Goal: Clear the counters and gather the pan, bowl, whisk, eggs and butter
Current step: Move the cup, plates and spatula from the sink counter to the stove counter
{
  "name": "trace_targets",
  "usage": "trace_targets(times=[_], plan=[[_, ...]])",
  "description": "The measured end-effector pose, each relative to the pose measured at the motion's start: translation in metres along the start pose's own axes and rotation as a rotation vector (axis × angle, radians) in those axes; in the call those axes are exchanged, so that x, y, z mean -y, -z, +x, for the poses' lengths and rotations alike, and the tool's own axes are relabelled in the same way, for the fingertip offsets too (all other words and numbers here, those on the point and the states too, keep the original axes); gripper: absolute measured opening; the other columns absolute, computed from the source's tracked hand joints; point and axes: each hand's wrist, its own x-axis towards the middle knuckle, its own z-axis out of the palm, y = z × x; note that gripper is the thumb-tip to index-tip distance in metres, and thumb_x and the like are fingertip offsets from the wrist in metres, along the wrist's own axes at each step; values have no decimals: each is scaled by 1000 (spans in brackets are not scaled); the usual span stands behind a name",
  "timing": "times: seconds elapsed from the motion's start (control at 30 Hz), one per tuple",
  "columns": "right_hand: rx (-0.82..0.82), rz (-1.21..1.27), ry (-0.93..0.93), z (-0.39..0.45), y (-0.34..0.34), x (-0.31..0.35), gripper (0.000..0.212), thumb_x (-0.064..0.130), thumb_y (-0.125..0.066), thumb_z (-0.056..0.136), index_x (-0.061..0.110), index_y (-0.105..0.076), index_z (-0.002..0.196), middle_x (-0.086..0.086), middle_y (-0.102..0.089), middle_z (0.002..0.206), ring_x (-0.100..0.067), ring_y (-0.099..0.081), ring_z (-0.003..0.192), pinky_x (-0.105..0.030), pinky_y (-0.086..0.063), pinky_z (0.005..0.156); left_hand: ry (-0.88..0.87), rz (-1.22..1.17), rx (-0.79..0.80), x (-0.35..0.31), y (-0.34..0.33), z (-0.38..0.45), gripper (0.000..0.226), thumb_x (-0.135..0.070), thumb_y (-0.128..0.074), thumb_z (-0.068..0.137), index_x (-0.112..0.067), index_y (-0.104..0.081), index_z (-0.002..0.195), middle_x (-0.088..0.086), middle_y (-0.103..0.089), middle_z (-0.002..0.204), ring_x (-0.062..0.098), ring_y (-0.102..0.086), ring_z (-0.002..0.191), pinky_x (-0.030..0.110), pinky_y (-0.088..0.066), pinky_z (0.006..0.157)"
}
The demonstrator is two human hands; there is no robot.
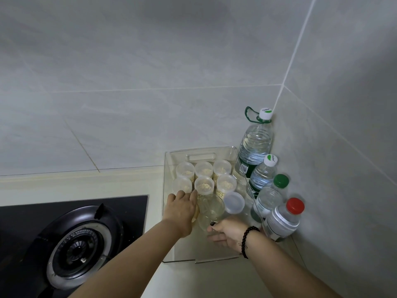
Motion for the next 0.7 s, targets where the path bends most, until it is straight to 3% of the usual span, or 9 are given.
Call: trace_targets(times=[0.1,0.2,0.3,0.43,0.57,0.6,0.7], plan=[[7,-10,26,1,0,0,9,6,-47,96,8,-56,98,-7,-62,100,-26,-61,96,-34,-48,88,2,-17,6,2,1,0,91,-31,-68,79,-12,-13,149,3,-50,132,26,-39,123,38,-30,100],[9,-16,27,1,-1,1,8,7,-48,97,6,-56,96,-10,-61,104,-28,-60,100,-38,-45,96,-5,-21,8,2,4,-3,95,-38,-66,80,-10,-9,150,3,-52,129,26,-40,122,39,-30,100],[6,-24,31,-1,-1,2,11,8,-46,98,2,-55,101,-13,-59,112,-28,-59,101,-36,-47,91,-11,-32,1,2,4,-6,95,-41,-64,81,-10,-8,151,3,-52,131,27,-40,122,39,-31,100],[-12,-72,43,-4,0,2,13,8,-49,96,1,-55,106,-14,-61,115,-27,-64,96,-37,-48,97,-5,-38,17,0,3,-10,92,-38,-66,81,-12,-11,150,4,-47,138,27,-38,126,39,-32,103],[-165,-221,84,-15,1,9,27,7,-55,92,-3,-54,118,-17,-65,116,-29,-68,99,-25,-55,61,-21,-155,6,4,10,-18,86,-38,-65,82,-18,-18,150,2,-41,143,26,-36,130,39,-34,106],[-236,-317,120,-17,2,10,29,7,-57,90,-6,-57,117,-19,-66,115,-29,-68,99,-24,-54,61,-19,-217,-6,6,13,-22,82,-38,-65,82,-20,-22,150,2,-42,143,26,-37,130,38,-35,106],[-336,-506,253,-26,3,13,29,12,-59,86,-5,-66,108,-18,-70,106,-29,-68,96,-32,-55,77,19,-474,-91,14,26,-41,65,-29,-63,84,-22,-38,144,0,-49,139,22,-44,126,32,-41,103]])
